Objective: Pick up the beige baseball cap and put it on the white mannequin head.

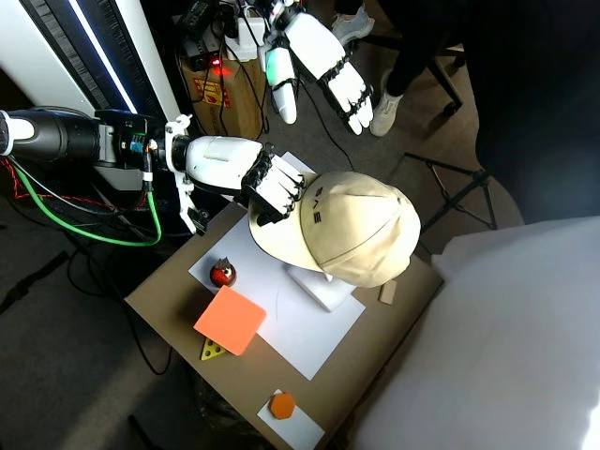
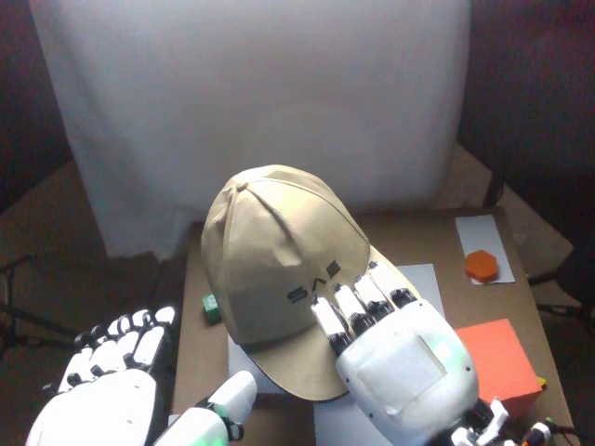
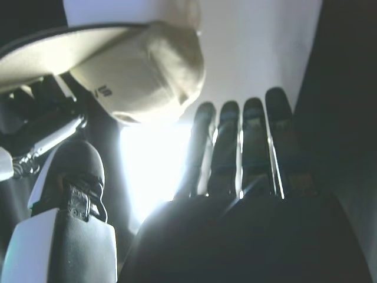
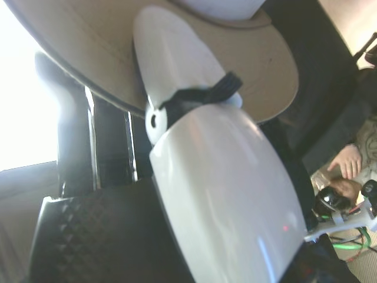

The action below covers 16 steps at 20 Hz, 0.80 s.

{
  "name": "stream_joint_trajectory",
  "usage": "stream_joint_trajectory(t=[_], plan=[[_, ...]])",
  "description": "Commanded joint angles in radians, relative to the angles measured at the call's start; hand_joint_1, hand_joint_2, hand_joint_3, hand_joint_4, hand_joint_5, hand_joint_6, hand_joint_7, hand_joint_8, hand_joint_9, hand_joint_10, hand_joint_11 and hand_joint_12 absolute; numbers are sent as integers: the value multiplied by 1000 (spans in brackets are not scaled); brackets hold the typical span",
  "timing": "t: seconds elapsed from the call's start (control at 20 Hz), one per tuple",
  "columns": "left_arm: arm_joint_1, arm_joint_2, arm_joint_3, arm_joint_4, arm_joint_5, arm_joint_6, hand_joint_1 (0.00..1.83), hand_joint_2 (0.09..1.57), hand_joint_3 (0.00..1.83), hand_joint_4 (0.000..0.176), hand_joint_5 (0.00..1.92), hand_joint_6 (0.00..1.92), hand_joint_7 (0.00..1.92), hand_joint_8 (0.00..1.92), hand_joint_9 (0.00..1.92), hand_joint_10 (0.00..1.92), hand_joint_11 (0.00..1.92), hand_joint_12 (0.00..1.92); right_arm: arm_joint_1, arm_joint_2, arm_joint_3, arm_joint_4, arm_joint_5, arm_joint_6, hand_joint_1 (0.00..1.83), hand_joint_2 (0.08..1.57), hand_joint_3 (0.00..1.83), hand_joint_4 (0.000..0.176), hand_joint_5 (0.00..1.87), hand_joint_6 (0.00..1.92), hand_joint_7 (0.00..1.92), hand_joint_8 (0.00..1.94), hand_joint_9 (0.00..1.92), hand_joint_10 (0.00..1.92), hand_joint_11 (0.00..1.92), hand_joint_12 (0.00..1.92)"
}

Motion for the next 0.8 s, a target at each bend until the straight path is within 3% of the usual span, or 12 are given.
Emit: stream_joint_trajectory(t=[0.0, 0.1, 0.15, 0.2, 0.25, 0.35, 0.65, 0.7, 0.75], plan=[[-8, -4, 6, 71, -87, -2, 0, 1140, 1, 0, 92, 0, 62, 1, 41, 1, 0, 414, -9, 0, -9, -62, 69, -5, 1124, 1206, 0, 0, 468, 716, 551, 669, 410, 995, 353, 1617], [-10, -4, 7, 71, -87, -5, 0, 1140, 1, 0, 92, 0, 61, 0, 42, 1, 0, 411, -19, 8, -16, -85, 72, -5, 1078, 1186, 0, 0, 514, 409, 582, 387, 368, 834, 272, 1597], [-10, -4, 7, 71, -87, -6, 0, 1140, 1, 0, 92, 0, 61, 0, 42, 1, 0, 411, -24, 12, -20, -94, 75, -6, 1078, 1186, 0, 0, 514, 409, 582, 387, 368, 834, 272, 1597], [-10, -4, 7, 71, -87, -6, 0, 1140, 1, 0, 93, 0, 61, 0, 42, 1, 0, 409, -25, 13, -20, -94, 75, -7, 998, 1159, 0, 0, 428, 218, 478, 214, 295, 695, 141, 1534], [-10, -3, 7, 71, -87, -7, 0, 1140, 1, 0, 93, 0, 61, 0, 42, 1, 0, 409, -34, 18, -29, -103, 77, -13, 998, 1159, 0, 0, 428, 218, 478, 214, 295, 695, 141, 1534], [-11, -3, 9, 72, -88, -8, 0, 1140, 1, 0, 94, 1, 65, 2, 42, 1, 0, 408, -60, 37, -70, -107, 73, -27, 862, 1099, 0, 0, 341, 13, 400, 10, 322, 237, 0, 1195], [-12, -1, 11, 83, -91, -8, 0, 1140, 1, 0, 94, 1, 65, 1, 42, 1, 0, 408, -79, 147, -269, -71, 79, -32, 854, 1092, 0, 0, 340, 1, 397, 0, 358, 133, 0, 1156], [-13, 0, 10, 89, -95, -8, 0, 1141, 1, 0, 94, 1, 65, 1, 41, 1, 0, 407, -73, 174, -317, -52, 79, -50, 769, 996, 0, 6, 199, 6, 200, 1, 171, 41, 0, 802], [-14, 3, 6, 90, -95, -5, 0, 1142, 2, 0, 94, 1, 65, 1, 41, 0, 0, 407, -57, 207, -363, -21, 76, -65, 698, 957, 0, 28, 115, 2, 99, 0, 72, 12, 0, 553]])
